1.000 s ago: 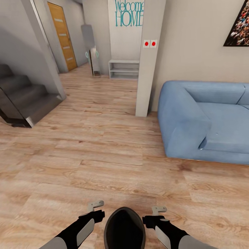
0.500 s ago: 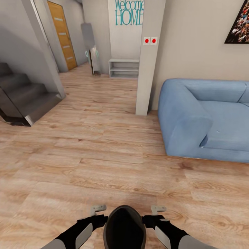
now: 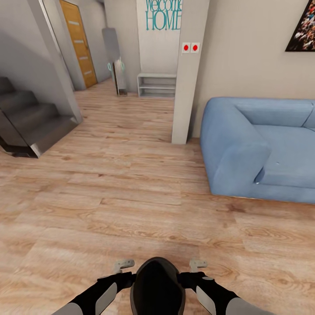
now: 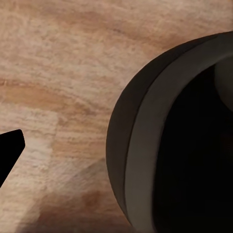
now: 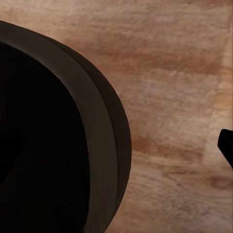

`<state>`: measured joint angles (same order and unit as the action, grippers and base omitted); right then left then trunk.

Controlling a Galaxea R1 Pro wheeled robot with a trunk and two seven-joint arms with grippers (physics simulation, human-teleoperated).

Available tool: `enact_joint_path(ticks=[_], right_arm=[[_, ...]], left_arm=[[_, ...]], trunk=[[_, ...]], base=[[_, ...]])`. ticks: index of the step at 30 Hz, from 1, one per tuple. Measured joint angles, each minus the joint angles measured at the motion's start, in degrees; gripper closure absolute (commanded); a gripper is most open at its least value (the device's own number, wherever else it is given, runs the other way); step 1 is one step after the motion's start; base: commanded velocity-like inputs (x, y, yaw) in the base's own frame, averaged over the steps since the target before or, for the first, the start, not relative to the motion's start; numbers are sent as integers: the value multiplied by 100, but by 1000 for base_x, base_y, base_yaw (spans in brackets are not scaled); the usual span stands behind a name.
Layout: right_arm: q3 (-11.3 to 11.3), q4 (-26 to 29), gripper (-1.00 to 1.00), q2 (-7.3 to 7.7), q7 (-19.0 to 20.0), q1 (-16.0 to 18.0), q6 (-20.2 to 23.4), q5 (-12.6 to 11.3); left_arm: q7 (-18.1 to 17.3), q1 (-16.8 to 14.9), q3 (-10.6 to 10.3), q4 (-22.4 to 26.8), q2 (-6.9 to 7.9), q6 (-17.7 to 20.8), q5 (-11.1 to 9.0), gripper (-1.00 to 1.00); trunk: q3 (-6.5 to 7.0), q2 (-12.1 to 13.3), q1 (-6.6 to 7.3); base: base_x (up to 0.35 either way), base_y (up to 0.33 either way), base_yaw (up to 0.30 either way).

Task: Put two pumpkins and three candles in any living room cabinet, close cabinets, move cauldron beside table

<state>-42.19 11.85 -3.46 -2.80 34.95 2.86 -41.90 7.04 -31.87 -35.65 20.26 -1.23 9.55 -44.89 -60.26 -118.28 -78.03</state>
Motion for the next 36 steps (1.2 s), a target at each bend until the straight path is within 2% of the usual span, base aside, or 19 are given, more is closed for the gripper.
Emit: enact_joint_path(ticks=[8,12,15,19,22,27,36], right_arm=[[-1,0,-100,-4,11,0,-8,-1],[-21,4,-100,-14,178,0,-5,-4],[-30,7,-100,-15,292,-1,-4,9],[-34,8,-100,-17,340,-1,-48,159],[-34,8,-100,-17,343,0,-60,203],[-35,8,-100,-23,344,0,-64,224],[-34,8,-100,-25,350,-1,-72,226]], left_arm=[[-5,-1,-4,0,-2,-1,-2,-100],[-41,0,-43,-3,-6,-1,-13,-100],[-52,1,-146,-4,-60,-1,-16,-100],[-57,1,-421,-2,-166,-6,-14,-100],[-57,1,-480,-1,-187,-9,-10,-100],[-57,1,-506,0,-205,-10,-8,-100],[-57,1,-509,0,-206,-10,-8,-100]], trunk=[[-144,-321,-176],[-215,-481,-264],[-269,-602,-330],[-341,-762,-417],[-360,-804,-440],[-360,-804,-440],[-521,-1163,-637]], base=[[0,0,0],[0,0,0],[0,0,0],[0,0,0],[0,0,0],[0,0,0],[0,0,0]])
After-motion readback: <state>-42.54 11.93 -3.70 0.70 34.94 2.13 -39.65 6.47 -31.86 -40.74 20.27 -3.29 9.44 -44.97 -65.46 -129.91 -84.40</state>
